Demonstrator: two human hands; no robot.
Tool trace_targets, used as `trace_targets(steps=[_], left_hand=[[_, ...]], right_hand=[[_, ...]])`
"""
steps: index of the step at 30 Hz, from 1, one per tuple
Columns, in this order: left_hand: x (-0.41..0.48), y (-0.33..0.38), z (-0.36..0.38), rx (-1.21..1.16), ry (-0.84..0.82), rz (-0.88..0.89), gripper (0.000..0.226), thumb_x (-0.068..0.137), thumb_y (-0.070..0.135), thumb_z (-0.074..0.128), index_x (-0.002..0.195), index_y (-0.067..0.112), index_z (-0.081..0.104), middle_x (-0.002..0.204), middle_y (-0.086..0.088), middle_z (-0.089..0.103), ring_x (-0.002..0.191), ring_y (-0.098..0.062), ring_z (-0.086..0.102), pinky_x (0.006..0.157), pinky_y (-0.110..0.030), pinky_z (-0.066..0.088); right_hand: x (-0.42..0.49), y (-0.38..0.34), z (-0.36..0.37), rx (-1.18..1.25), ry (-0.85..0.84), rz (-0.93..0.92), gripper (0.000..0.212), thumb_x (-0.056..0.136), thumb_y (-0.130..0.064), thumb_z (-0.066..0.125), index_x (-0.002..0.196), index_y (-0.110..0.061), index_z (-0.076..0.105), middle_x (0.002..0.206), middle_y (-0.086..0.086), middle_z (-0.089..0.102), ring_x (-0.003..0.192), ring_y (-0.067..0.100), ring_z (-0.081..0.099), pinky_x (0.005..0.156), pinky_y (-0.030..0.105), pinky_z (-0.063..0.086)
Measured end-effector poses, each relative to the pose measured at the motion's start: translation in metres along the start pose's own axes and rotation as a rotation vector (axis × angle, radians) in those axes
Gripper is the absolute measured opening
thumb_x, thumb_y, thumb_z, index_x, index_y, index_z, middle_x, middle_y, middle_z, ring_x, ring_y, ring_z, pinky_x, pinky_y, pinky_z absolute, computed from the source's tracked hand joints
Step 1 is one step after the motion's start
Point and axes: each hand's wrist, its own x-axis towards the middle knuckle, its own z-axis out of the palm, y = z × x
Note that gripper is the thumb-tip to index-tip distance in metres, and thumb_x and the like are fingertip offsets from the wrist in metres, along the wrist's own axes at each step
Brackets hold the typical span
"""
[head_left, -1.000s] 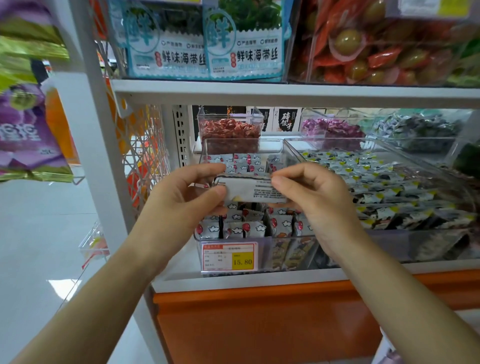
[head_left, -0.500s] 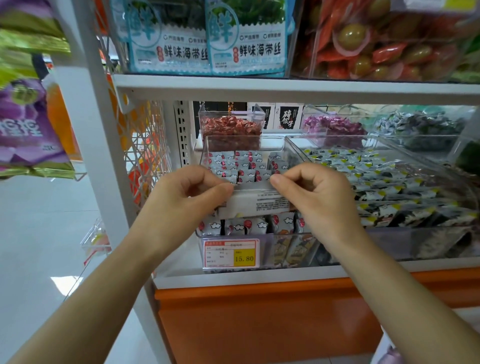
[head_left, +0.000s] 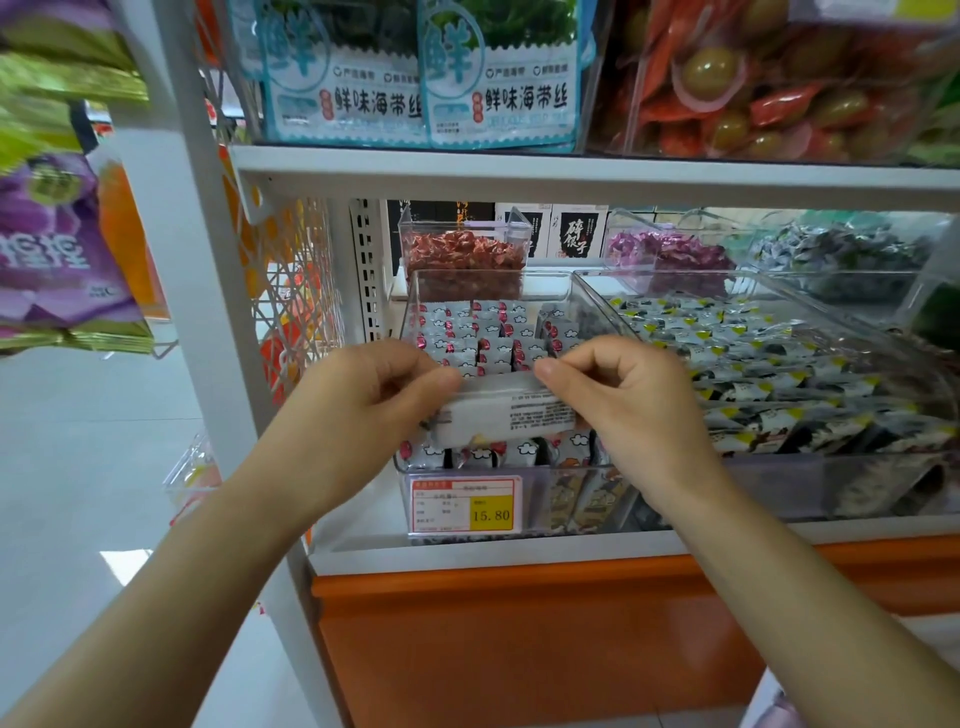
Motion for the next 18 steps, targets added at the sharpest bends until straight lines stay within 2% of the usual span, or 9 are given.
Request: trace_targets(steps=[2,5,8,11,13,15,18], left_hand=[[-0.001,0.0,0.003,0.003,-0.063,-0.019,0.034,0.061,0.06,0.055,0.083,0.036,0.062,0.077,0.01,0.065,0.072,0.0,0.06,0.061,-0.012,0.049],[0.0,0.0,0.004,0.057,-0.079,-0.006,0.028,0.062,0.056,0.056,0.087,0.043,0.054,0.085,0.015,0.062,0.08,0.005,0.057,0.066,-0.006,0.044],[-0.001,0.002,0.007,0.058,-0.058,0.009,0.017,0.071,0.049,0.062,0.086,0.044,0.054,0.085,0.018,0.062,0.081,0.007,0.056,0.064,-0.005,0.043],[-0.003,0.002,0.013,0.065,-0.019,0.025,0.012,0.081,0.037,0.062,0.084,0.046,0.053,0.082,0.019,0.062,0.08,0.007,0.058,0.063,-0.006,0.045],[-0.002,0.0,0.017,0.075,0.037,0.02,0.006,0.086,0.035,0.057,0.09,0.04,0.058,0.08,0.014,0.065,0.073,-0.001,0.062,0.061,-0.017,0.052],[0.001,-0.002,0.02,0.021,0.112,-0.008,0.012,0.089,0.031,0.055,0.097,0.028,0.063,0.08,0.009,0.067,0.068,-0.005,0.064,0.06,-0.025,0.055],[0.006,-0.003,0.026,-0.092,0.169,-0.044,0.02,0.091,0.027,0.054,0.107,0.019,0.064,0.084,0.009,0.068,0.067,-0.001,0.065,0.061,-0.021,0.056]], right_hand=[[0.001,0.001,-0.002,-0.008,-0.001,0.019,0.019,0.084,-0.022,0.065,0.071,-0.01,0.069,0.066,0.008,0.067,0.058,0.012,0.062,0.056,0.02,0.051],[0.004,0.0,-0.009,0.221,-0.088,0.176,0.017,0.086,-0.015,0.062,0.072,-0.007,0.069,0.069,0.006,0.071,0.062,0.02,0.069,0.054,0.031,0.059],[0.007,-0.001,-0.014,0.325,-0.146,0.281,0.018,0.086,-0.011,0.061,0.071,-0.004,0.068,0.069,0.009,0.071,0.063,0.024,0.071,0.049,0.033,0.058],[0.008,0.004,-0.015,0.32,-0.117,0.278,0.019,0.086,-0.014,0.062,0.074,0.0,0.068,0.075,0.016,0.07,0.064,0.023,0.07,0.049,0.031,0.058],[0.009,0.006,-0.015,0.397,-0.133,0.255,0.019,0.084,-0.02,0.062,0.081,-0.003,0.07,0.079,0.012,0.072,0.072,0.02,0.071,0.055,0.027,0.058],[0.01,0.005,-0.016,0.54,-0.195,0.215,0.022,0.076,-0.022,0.065,0.094,-0.01,0.069,0.087,0.005,0.074,0.084,0.017,0.071,0.065,0.023,0.058],[0.013,0.005,-0.015,0.473,-0.165,0.112,0.027,0.076,-0.009,0.069,0.099,-0.023,0.066,0.094,-0.005,0.074,0.088,0.015,0.07,0.069,0.021,0.056]])
